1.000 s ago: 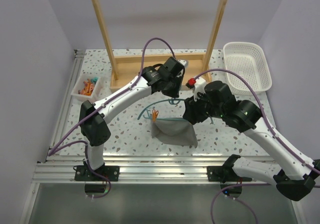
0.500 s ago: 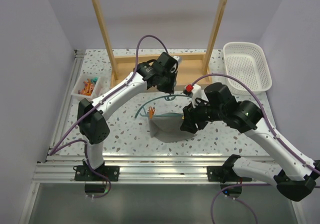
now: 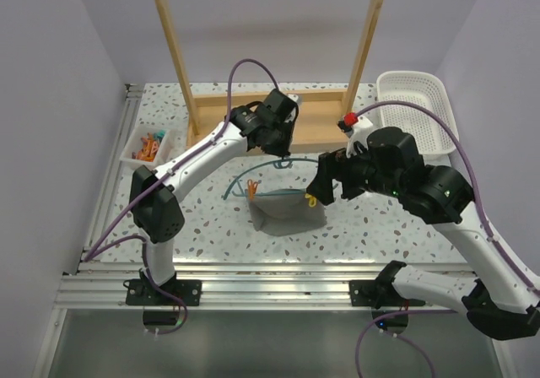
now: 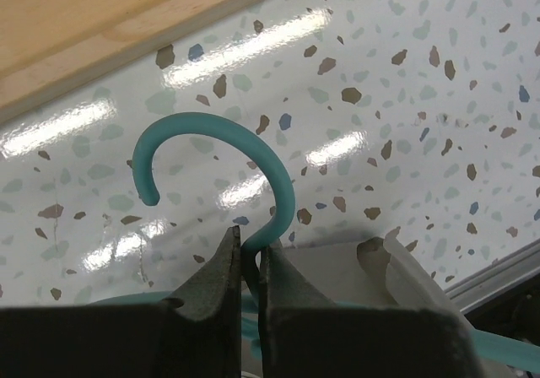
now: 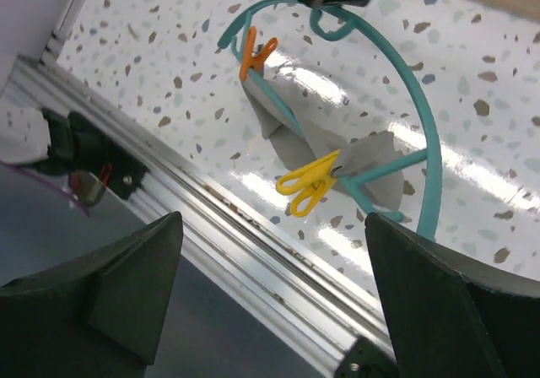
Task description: Remove the underwear clipped to the hanger
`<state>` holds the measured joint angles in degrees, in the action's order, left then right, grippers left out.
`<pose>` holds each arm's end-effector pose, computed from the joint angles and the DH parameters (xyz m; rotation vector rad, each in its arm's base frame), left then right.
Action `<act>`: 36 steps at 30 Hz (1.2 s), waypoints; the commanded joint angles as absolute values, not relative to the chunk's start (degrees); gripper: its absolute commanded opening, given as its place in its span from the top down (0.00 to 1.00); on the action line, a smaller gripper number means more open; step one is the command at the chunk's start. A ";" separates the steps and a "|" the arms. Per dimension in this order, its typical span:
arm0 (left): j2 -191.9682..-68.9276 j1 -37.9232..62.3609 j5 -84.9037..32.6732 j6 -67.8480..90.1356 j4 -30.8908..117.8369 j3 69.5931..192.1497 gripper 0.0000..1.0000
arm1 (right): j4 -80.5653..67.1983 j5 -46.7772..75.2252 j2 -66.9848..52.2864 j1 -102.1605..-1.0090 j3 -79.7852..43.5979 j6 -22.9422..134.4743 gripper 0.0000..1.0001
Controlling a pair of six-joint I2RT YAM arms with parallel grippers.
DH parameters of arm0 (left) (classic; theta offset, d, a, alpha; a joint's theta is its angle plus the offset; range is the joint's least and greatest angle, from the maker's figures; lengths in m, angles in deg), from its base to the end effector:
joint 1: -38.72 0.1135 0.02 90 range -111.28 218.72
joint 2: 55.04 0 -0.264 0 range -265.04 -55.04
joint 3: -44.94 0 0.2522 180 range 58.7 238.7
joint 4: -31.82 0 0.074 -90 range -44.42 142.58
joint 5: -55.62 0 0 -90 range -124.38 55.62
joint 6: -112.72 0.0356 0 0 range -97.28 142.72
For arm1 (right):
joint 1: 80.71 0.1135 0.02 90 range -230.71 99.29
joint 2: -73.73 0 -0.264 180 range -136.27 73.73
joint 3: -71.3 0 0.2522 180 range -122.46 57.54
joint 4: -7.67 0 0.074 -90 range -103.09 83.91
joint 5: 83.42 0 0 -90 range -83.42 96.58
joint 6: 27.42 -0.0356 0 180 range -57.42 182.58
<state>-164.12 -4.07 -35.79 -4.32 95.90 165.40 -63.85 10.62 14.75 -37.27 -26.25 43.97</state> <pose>0.3088 -0.2846 0.3256 0.3395 2.5320 -0.4677 0.1239 0.1208 0.4374 -0.5208 2.1672 0.6917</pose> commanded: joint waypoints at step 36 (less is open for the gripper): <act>-146.71 -9.97 -61.71 -19.46 83.63 150.29 1.00 | -30.00 -0.89 28.65 -37.82 12.01 -7.90 0.39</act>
